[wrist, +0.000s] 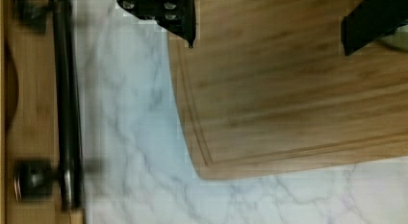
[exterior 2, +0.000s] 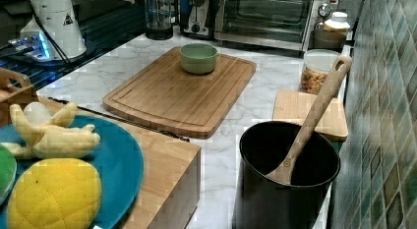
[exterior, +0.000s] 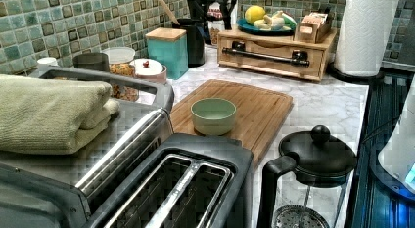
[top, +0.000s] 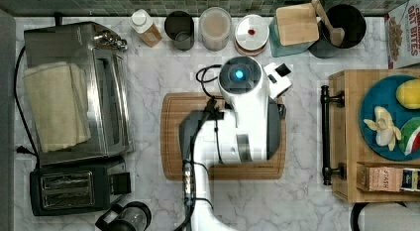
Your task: Open the drawer.
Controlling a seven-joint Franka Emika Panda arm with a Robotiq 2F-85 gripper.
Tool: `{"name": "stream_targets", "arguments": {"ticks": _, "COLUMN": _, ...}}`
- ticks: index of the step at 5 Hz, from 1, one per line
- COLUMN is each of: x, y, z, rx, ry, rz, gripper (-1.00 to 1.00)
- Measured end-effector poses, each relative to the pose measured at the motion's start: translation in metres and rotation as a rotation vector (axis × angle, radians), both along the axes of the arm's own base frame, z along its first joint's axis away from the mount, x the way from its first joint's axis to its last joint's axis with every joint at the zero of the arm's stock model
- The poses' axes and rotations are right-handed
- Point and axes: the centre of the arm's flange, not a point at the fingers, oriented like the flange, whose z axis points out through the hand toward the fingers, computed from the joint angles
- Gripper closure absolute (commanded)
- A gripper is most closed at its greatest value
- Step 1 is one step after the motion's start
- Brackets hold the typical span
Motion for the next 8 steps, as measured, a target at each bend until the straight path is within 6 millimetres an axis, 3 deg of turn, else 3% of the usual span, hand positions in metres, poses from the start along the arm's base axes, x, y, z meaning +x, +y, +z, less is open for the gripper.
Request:
{"name": "stream_targets", "arguments": {"ticks": 1, "x": -0.018, "y": -0.036, "z": -0.008, "rx": 0.021, "ry": -0.059, "rz": 0.125, "gripper": -1.0}}
{"name": "stream_targets", "arguments": {"ticks": 3, "x": -0.053, "y": -0.135, "z": -0.021, "rx": 0.027, "ry": -0.009, "rz": 0.094, "gripper": -1.0}}
{"name": "stream_targets", "arguments": {"ticks": 4, "x": -0.064, "y": -0.171, "z": -0.017, "rx": 0.015, "ry": -0.025, "rz": 0.104, "gripper": -1.0}}
{"name": "stream_targets", "arguments": {"ticks": 5, "x": -0.067, "y": -0.189, "z": -0.012, "rx": -0.007, "ry": -0.074, "rz": 0.085, "gripper": -1.0}}
{"name": "stream_targets", "arguments": {"ticks": 7, "x": -0.056, "y": -0.189, "z": -0.008, "rx": -0.05, "ry": -0.174, "rz": 0.141, "gripper": -1.0}}
{"name": "stream_targets", "arguments": {"ticks": 8, "x": -0.047, "y": -0.188, "z": -0.011, "rx": -0.067, "ry": -0.198, "rz": 0.264, "gripper": -1.0}}
